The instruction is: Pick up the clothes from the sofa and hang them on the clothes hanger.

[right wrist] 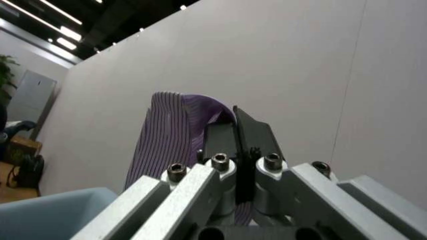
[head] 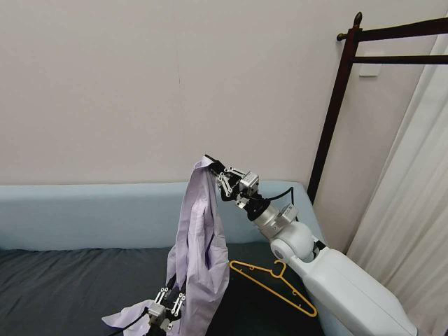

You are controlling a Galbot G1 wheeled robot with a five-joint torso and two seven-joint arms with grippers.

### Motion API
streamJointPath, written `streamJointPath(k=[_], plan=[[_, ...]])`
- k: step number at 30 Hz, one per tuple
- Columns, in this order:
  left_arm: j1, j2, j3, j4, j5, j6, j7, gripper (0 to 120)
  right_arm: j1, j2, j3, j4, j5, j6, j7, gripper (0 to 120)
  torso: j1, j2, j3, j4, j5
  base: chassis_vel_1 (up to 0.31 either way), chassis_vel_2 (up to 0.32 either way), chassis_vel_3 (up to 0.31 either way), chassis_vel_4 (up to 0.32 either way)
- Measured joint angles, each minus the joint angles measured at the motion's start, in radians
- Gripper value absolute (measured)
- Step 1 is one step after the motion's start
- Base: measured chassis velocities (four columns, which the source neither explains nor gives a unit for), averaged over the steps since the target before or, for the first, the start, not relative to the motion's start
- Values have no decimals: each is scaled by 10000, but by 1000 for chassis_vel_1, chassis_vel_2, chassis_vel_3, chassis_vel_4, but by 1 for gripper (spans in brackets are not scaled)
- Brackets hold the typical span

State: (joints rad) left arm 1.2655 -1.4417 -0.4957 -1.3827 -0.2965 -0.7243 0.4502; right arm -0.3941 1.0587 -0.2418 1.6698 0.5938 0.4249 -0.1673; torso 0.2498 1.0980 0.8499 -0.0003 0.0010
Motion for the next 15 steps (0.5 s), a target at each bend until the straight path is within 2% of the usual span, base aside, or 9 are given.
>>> streamJointPath(k=[2, 3, 6, 8, 11, 12, 15], plan=[[60, 18, -48, -97, -81, -33, 1, 11, -2, -2, 24, -107, -32, 0, 12, 0, 0, 0, 0, 0, -1, 0, 0, 0, 0], [60, 18, -48, -97, -81, -33, 1, 11, -2, -2, 24, -107, -32, 0, 12, 0, 0, 0, 0, 0, -1, 0, 0, 0, 0], [233, 146, -157, -533, -417, -41, 20, 0, -24, -52, 166, -424, -190, 0, 108, 0, 0, 0, 0, 0, -2, 0, 0, 0, 0], [285, 234, -216, -746, -588, -32, 20, 0, -39, -81, 236, -553, -236, -1, 171, 0, 0, 0, 0, 0, -2, 0, 0, 0, 0], [382, 659, -435, -1702, -1173, 214, -36, 0, -43, -177, 423, -801, -475, -90, 558, 0, 0, 0, 0, 0, -1, 0, 0, 0, 0], [382, 659, -435, -1702, -1173, 214, -36, 0, -43, -177, 423, -801, -475, -90, 558, 0, 0, 0, 0, 0, -1, 0, 0, 0, 0], [318, 1460, -695, -3257, -1979, 874, -640, 0, 65, -256, 665, -845, -705, -461, 1154, 0, 0, 0, 1, 1, -2, 0, 0, 0, 0]])
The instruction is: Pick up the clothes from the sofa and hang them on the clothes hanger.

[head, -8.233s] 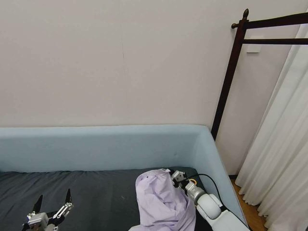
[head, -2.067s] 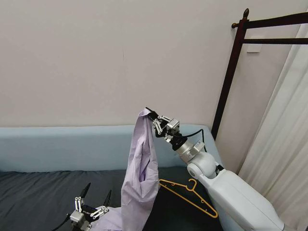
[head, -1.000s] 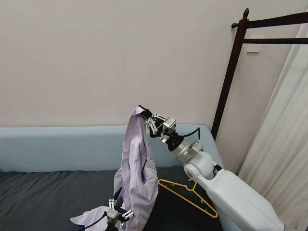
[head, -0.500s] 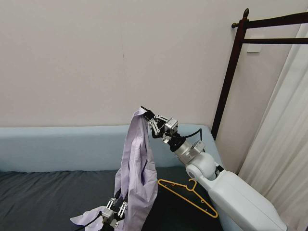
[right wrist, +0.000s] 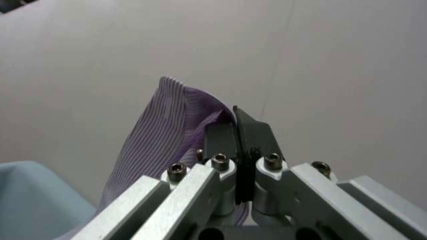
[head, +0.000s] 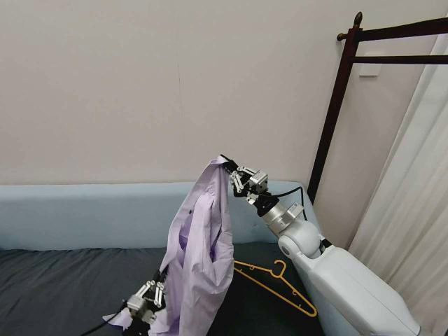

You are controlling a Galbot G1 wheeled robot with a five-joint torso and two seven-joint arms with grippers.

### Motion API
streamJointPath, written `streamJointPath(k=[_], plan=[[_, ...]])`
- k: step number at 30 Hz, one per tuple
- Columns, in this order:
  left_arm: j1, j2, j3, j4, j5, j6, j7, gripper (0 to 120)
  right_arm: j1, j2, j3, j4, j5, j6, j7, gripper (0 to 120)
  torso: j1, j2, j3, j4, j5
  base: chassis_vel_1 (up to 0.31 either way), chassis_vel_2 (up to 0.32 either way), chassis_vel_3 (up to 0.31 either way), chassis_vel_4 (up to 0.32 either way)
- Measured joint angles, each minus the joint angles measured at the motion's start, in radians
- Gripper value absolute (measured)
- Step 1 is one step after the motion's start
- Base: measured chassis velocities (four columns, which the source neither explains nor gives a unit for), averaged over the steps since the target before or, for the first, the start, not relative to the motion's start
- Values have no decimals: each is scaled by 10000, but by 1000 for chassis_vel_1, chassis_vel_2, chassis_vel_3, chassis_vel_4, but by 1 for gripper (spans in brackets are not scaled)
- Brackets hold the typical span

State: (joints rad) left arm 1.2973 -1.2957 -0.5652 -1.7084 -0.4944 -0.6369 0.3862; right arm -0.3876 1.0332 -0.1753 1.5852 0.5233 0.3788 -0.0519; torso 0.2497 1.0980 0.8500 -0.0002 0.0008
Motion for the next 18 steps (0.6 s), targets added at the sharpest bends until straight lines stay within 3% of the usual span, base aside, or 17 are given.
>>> streamJointPath(k=[1, 2, 6, 7, 10, 15, 18], plan=[[-95, 377, -189, -665, -376, 309, -392, 0, 85, -16, 132, 92, -15, -207, 247, 0, 1, 0, 0, -3, 2, 0, 0, 0, 0], [-95, 377, -189, -665, -376, 309, -392, 0, 85, -16, 132, 92, -15, -207, 247, 0, 1, 0, 0, -3, 2, 0, 0, 0, 0], [-314, 1780, -1186, -2734, -1704, 1347, -1872, 0, 411, -129, 587, 785, -37, -727, 1053, 0, 1, 1, -1, -2, 2, 0, 0, 0, 0], [-314, 1780, -1186, -2734, -1704, 1347, -1872, 0, 411, -129, 587, 785, -37, -727, 1053, 0, 1, 1, -1, -2, 2, 0, 0, 0, 0], [-62, 2561, -2263, -4009, -2278, 1974, -2634, 0, 526, -357, 832, 1724, -79, -956, 1314, 0, 0, 0, -1, 1, 2, 0, 0, 0, 0], [419, 2688, -3152, -5077, -2265, 2479, -3102, 0, 380, -632, 946, 3037, -576, -1518, 2043, 0, 0, 2, -4, 1, 1, 0, 0, 0, 0], [1076, 2195, -3460, -5787, -1197, 3013, -3638, 0, -222, -908, 747, 3957, -2207, -2718, 3258, 0, -1, 3, -4, -8, 2, 0, 0, 0, 0]])
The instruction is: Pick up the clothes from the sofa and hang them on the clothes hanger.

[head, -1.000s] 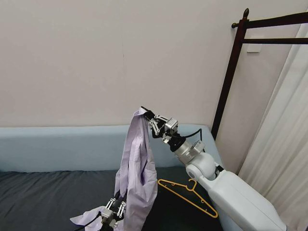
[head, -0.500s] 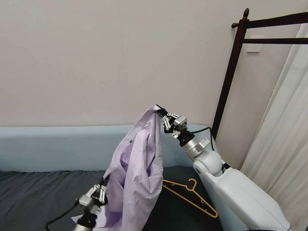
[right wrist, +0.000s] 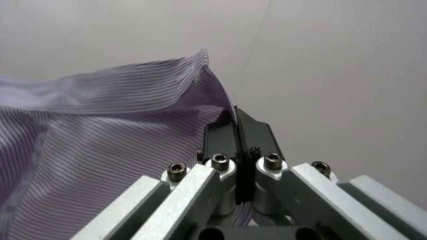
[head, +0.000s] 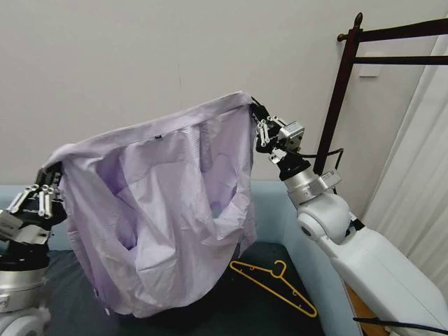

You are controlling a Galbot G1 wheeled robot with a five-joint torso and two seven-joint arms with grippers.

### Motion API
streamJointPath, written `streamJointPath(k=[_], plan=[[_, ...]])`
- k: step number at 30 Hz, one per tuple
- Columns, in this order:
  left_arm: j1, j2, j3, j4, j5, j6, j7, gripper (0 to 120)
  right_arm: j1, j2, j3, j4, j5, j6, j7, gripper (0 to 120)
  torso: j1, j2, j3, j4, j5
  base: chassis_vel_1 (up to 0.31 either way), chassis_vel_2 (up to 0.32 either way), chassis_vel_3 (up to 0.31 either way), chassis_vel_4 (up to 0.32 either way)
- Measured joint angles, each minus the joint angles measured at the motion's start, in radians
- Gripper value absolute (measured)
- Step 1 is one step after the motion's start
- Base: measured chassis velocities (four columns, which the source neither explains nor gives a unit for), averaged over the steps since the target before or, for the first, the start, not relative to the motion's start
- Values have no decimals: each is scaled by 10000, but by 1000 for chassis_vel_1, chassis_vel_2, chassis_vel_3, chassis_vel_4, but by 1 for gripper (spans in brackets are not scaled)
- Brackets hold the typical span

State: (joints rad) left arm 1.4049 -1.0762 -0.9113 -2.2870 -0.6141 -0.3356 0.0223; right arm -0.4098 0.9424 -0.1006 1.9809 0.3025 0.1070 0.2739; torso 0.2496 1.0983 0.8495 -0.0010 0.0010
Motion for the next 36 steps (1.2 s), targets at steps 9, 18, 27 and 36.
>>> streamJointPath(k=[9, 18, 27, 36], plan=[[970, -2032, 777, 404, 4737, 534, -618, 0, -1399, 525, -1568, -310, -4000, -2913, 2225, 0, 1, -1, 3, 5, 0, 0, 0, 0, 0], [827, -2568, 1412, 2114, 4697, 343, -32, 0, -2474, 1186, -1923, -2022, -2818, -1355, 1462, 0, 1, -2, 3, 7, 0, 0, 0, 0, 0], [724, -2614, 1585, 3690, 4441, -524, 841, 0, -3527, 1134, -2104, -3693, 600, 605, -1023, 0, 1, -3, 3, 6, 0, 0, 0, 0, 0], [435, -2571, 1552, 4113, 4836, -398, 458, 0, -3969, 979, -1676, -5161, 2452, 2380, -3414, 34, 1, -3, 3, 7, 2, 0, 0, 0, 0]])
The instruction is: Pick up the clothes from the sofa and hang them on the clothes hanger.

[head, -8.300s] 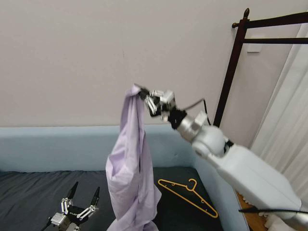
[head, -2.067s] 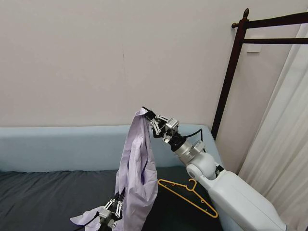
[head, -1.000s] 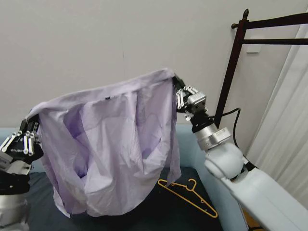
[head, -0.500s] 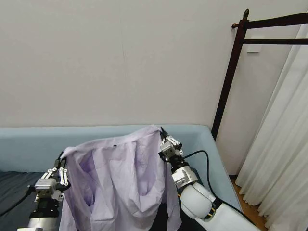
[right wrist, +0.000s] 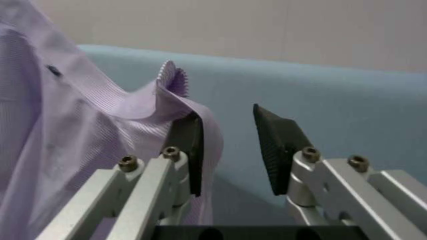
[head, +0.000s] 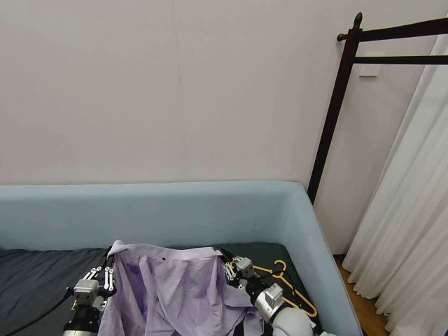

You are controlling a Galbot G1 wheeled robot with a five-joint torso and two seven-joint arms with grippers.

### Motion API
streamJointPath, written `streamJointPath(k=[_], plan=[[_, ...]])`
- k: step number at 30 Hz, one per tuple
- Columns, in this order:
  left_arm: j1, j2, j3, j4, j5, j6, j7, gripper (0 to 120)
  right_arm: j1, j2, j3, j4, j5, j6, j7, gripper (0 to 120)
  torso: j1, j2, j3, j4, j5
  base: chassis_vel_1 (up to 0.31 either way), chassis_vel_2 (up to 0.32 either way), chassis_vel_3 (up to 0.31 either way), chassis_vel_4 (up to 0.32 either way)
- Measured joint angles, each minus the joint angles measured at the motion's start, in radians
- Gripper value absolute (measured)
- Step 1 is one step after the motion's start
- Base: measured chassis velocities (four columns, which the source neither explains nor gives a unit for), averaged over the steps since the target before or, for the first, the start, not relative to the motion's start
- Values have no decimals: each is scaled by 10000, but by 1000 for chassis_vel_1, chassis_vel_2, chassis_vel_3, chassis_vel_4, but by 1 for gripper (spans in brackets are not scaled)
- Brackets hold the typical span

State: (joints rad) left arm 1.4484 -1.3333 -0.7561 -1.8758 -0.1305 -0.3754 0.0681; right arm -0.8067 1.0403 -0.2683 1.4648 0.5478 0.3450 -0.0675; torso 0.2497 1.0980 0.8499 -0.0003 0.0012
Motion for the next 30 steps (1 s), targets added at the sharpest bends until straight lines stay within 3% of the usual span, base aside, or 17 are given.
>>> streamJointPath(k=[3, 9, 12, 13, 16, 19, 21, 26, 30], plan=[[-77, 75, 38, 105, 12, 59, -53, 0, 24, -78, 598, -859, 383, -773, -130, 49, 0, 0, 0, -1, 1, 0, 0, 0, 0], [-84, 105, 77, 119, 6, 63, -39, 0, 668, 68, 1374, -2676, 301, -1997, -1049, 65, 0, -1, 0, 0, -1, 0, 0, 0, 0], [-82, 109, 81, 76, -9, 64, -23, 0, 1325, 385, 2042, -4644, -522, -2240, -3260, 81, 2, 0, 0, 2, -1, 0, 0, 0, 0], [-82, 109, 81, 76, -9, 64, -23, 0, 1325, 385, 2042, -4644, -522, -2240, -3260, 81, 2, 0, 0, 2, -1, 0, 0, 0, 0], [-56, 111, 85, 27, -16, 64, -7, 0, 1813, 860, 2459, -6140, -2310, -2455, -3443, 94, 2, 0, 1, -3, 2, 0, 0, 0, 0], [-52, 117, 83, 16, -21, 64, -9, 0, 1992, 1099, 2618, -6651, -2988, -2671, -3033, 98, 1, 0, 0, 1, 0, 0, 0, 0, 0], [-63, 145, 90, 1, -36, 63, -15, 0, 2302, 1656, 3123, -7693, -4186, -2911, -2632, 100, 2, 0, 0, 4, 1, 0, 0, 0, 0], [-173, 257, 242, 21, -99, 66, -29, 0, 2450, 2110, 3832, -8767, -4972, -3114, -2619, 98, 1, 0, 1, 2, 1, 0, 0, 0, 0], [-249, 433, 401, 119, -218, 73, -41, 0, 2483, 2334, 4595, -9427, -4913, -3354, -2807, 84, 1, 0, 0, -1, -1, 0, 0, 0, 0]])
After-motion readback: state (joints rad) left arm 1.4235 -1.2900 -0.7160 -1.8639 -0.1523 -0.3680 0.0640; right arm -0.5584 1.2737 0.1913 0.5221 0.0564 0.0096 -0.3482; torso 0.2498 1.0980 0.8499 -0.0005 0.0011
